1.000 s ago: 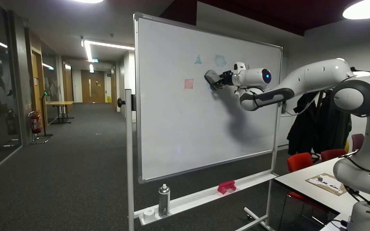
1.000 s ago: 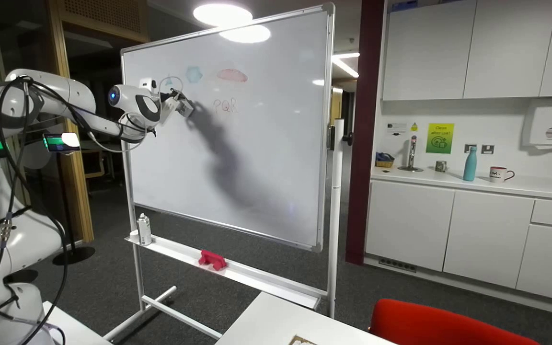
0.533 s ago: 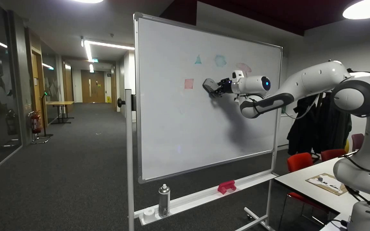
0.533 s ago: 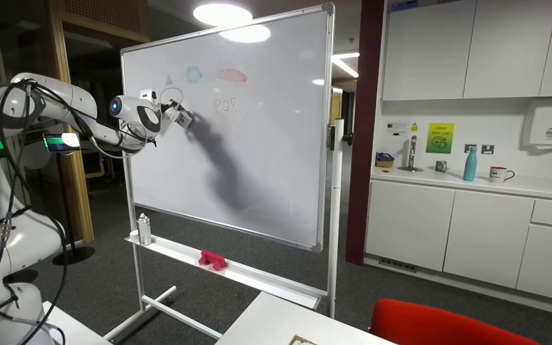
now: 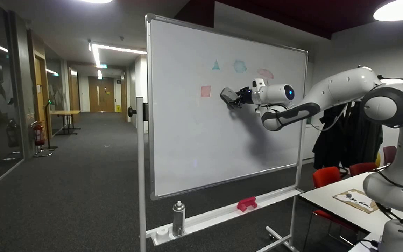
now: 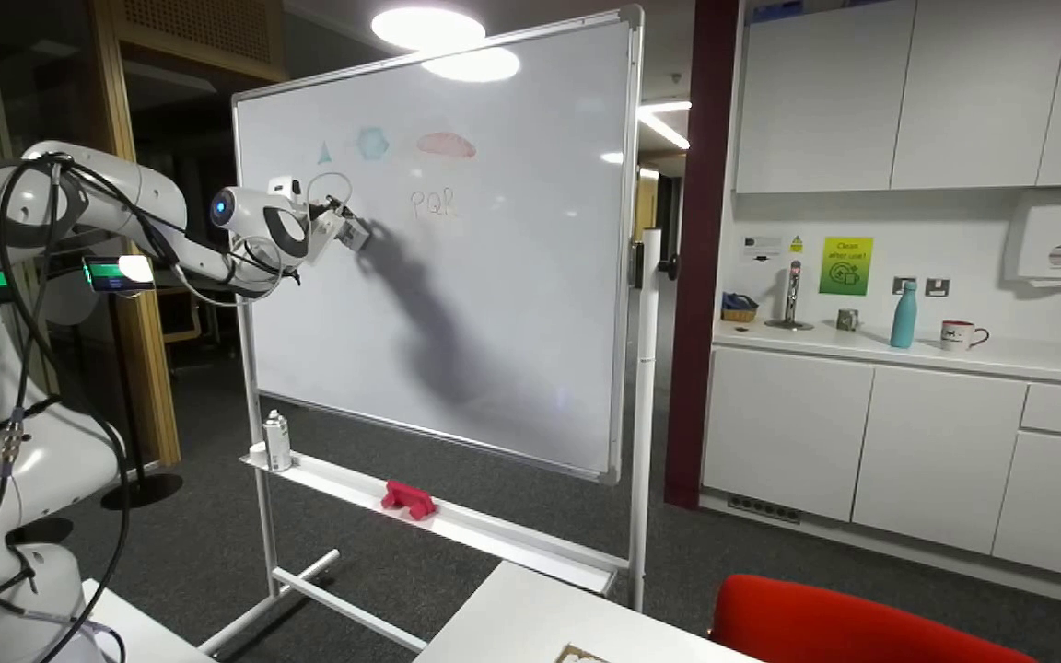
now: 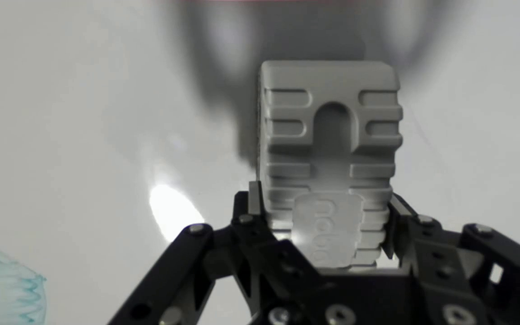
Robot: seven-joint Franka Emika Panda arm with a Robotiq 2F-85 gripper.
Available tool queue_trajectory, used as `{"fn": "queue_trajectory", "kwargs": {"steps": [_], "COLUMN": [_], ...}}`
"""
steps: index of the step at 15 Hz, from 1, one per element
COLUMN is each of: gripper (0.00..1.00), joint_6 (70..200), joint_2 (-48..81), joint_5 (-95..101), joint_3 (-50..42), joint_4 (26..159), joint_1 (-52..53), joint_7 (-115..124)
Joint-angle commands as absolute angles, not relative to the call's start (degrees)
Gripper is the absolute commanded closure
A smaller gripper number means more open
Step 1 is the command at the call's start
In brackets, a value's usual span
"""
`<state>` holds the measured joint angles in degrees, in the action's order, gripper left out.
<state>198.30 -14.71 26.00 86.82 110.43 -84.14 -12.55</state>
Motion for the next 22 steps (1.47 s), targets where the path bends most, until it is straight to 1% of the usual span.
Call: {"fn": "queue_trajectory", "kwargs": {"steps": [1,8,14,22], "gripper": [0.66,0.66,0.66,0.66], "joint_6": [197.37,192.71,187.26,184.86], "joint_2": [-14.91,-15.07,-14.45,-13.35], "joint_5": [26.01,21.02,16.16,14.16], "joint_3": [87.4,84.33,79.58,75.3], "joint_4": [108.48,104.79,99.37,92.36], "joint_1": [-85.71,-82.57,-78.85,-79.01], "joint_7": [-12.92,-13.55,-11.89,-9.55]}}
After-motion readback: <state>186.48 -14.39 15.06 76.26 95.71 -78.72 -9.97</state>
